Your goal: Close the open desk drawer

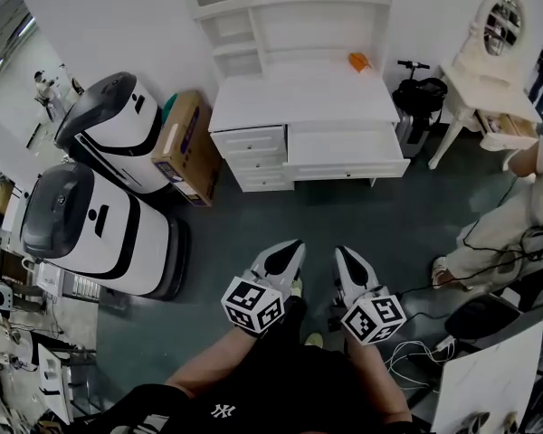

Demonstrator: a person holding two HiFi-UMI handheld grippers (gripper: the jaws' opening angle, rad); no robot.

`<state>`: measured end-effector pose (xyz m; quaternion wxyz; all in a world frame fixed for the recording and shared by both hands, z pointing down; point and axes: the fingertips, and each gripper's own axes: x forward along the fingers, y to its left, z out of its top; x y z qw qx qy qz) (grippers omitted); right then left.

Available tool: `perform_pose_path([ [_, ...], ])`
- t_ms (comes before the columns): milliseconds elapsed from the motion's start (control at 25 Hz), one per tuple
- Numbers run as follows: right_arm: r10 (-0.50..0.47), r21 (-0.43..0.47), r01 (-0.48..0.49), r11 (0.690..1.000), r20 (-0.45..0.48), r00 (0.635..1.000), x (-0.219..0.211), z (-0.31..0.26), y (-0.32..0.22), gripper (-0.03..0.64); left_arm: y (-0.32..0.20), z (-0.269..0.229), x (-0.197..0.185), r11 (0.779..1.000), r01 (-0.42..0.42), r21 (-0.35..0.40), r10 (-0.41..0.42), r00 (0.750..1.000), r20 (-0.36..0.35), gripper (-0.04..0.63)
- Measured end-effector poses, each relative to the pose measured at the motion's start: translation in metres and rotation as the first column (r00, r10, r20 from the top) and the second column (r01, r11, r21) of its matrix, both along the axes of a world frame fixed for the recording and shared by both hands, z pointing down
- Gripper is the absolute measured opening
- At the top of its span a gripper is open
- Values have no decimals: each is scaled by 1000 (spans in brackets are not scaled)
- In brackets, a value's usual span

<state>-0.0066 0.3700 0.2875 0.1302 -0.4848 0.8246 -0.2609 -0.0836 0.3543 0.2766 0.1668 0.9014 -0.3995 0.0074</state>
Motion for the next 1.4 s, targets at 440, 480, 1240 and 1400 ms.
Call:
perform_pose_path([
  [440,63,-70,-65,995,-39,997,-4,41,-159,23,-167,61,-6,996,-27,-90,27,1000,2,0],
  [480,70,-74,-74,995,-44,997,-3,44,-174,23,-182,66,-6,995,-31,-99,32,999,5,0],
  [1240,170,-148,-183,972,-95,981,37,116,-305,23,-309,167,-7,974,-32,-222,51,996,79,0],
  [1400,136,-200,-156,967,-109,985,60,146,-347,23,-339,207,-7,958,42,-283,-7,992,126,1],
])
